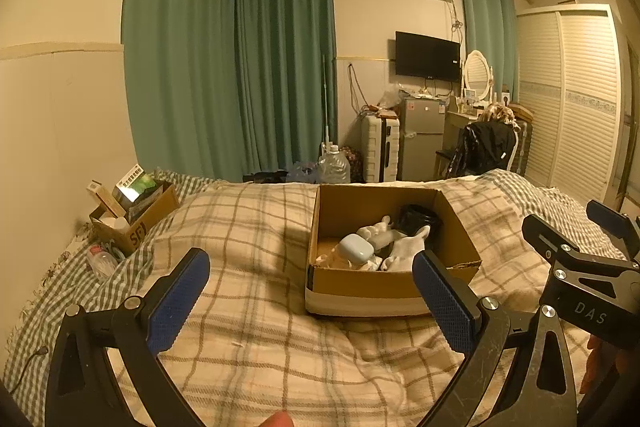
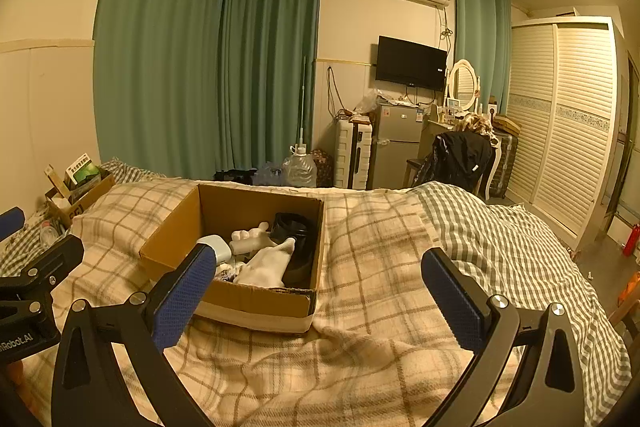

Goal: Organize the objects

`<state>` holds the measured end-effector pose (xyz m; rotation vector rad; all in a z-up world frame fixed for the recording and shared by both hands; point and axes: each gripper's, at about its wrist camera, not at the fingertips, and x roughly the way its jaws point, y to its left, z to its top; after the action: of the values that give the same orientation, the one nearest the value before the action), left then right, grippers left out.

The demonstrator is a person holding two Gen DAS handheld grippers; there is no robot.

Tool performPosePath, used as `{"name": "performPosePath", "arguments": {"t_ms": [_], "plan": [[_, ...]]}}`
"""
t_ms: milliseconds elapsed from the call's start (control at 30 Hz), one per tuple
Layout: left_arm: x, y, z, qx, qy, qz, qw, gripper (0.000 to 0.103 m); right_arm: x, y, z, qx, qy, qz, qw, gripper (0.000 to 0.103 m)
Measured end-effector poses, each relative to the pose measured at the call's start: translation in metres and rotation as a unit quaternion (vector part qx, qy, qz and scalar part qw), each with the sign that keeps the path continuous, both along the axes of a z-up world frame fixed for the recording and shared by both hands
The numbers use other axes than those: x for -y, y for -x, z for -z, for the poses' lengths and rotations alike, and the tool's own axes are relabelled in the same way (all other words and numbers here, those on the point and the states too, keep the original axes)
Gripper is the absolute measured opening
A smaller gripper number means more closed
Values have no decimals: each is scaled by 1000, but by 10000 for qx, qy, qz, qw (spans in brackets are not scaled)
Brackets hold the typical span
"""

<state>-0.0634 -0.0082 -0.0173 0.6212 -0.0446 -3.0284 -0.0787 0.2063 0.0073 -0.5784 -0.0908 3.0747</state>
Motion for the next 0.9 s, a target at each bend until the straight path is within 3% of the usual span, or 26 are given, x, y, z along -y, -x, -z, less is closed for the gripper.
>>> {"name": "performPosePath", "arguments": {"t_ms": [900], "plan": [[-1,0,-1,17,37,-31,10000,103,1,0,1,13,2,-4,10000,103]]}}
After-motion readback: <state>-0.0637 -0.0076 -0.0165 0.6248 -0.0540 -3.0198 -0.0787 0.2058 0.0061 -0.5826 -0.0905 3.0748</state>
